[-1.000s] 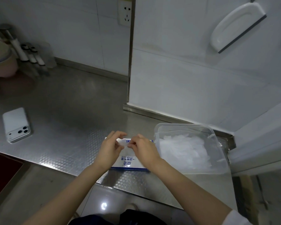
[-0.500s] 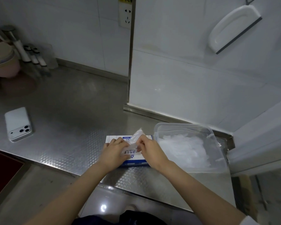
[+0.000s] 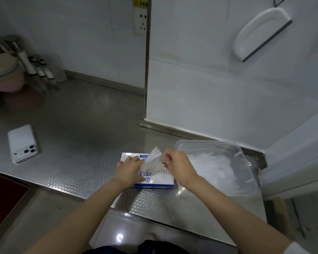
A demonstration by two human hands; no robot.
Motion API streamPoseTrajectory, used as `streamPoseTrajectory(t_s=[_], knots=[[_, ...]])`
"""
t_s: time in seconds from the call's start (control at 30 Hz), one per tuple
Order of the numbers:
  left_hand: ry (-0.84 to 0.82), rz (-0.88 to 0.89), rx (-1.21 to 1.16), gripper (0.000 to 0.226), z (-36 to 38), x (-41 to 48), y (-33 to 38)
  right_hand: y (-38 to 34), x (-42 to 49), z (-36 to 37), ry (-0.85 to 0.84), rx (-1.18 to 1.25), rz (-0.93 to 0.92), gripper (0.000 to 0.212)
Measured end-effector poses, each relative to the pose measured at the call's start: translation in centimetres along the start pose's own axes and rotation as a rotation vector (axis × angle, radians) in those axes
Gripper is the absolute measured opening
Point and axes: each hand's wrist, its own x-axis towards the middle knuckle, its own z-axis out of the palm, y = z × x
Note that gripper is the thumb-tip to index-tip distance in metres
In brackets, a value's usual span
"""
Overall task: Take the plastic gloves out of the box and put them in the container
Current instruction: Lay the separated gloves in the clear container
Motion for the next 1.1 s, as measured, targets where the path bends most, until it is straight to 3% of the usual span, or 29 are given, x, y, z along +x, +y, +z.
streamPoseTrajectory(t_s=[0.2, 0.33, 0.43, 0.53, 0.6, 0.63, 0.7, 0.8, 0.87, 1.03, 1.1], knots=[[0.0, 0.022, 0.066, 0.046, 0.4, 0.1, 0.1, -0.5, 0.6, -6.3, 0.254, 0.154, 0.051, 0.029], [-0.109, 0.065, 0.038, 0.044, -0.6, 0.5, 0.2, -0.4, 0.9, -9.7, 0.351, 0.097, -0.01, 0.015], [-0.111, 0.1, -0.329, 0.05, -3.0, 0.6, 0.6, -0.2, 0.4, -10.4, 0.298, 0.113, 0.003, 0.015], [-0.014, 0.148, -0.763, 0.076, -7.2, -0.3, 3.1, -0.3, -0.4, -11.0, 0.187, 0.123, -0.006, 0.015], [-0.051, 0.238, -0.852, 0.089, -9.6, -1.0, 5.4, -0.5, -0.7, -11.1, 0.088, 0.137, -0.019, 0.016], [-0.056, 0.289, -0.843, 0.085, -10.2, -1.3, 6.4, -0.6, -0.8, -11.1, 0.046, 0.154, -0.031, 0.016], [-0.008, 0.355, -0.833, 0.054, -10.5, -1.3, 8.0, -0.8, -0.9, -11.1, 0.008, 0.208, -0.046, 0.017], [0.061, 0.292, -1.001, 0.017, -10.0, -1.4, 9.3, 0.0, -0.6, -11.1, 0.072, 0.348, -0.006, 0.017], [0.062, 0.225, -1.091, 0.012, -9.5, -1.3, 9.4, 1.0, -0.4, -11.1, 0.156, 0.414, 0.075, 0.016], [0.069, 0.131, -1.034, 0.023, -8.5, -1.2, 9.7, 2.9, -0.6, -11.2, 0.368, 0.499, 0.212, 0.019], [0.126, 0.088, -1.123, 0.022, -8.1, -1.0, 10.1, 3.2, -1.1, -11.2, 0.342, 0.654, 0.281, 0.031]])
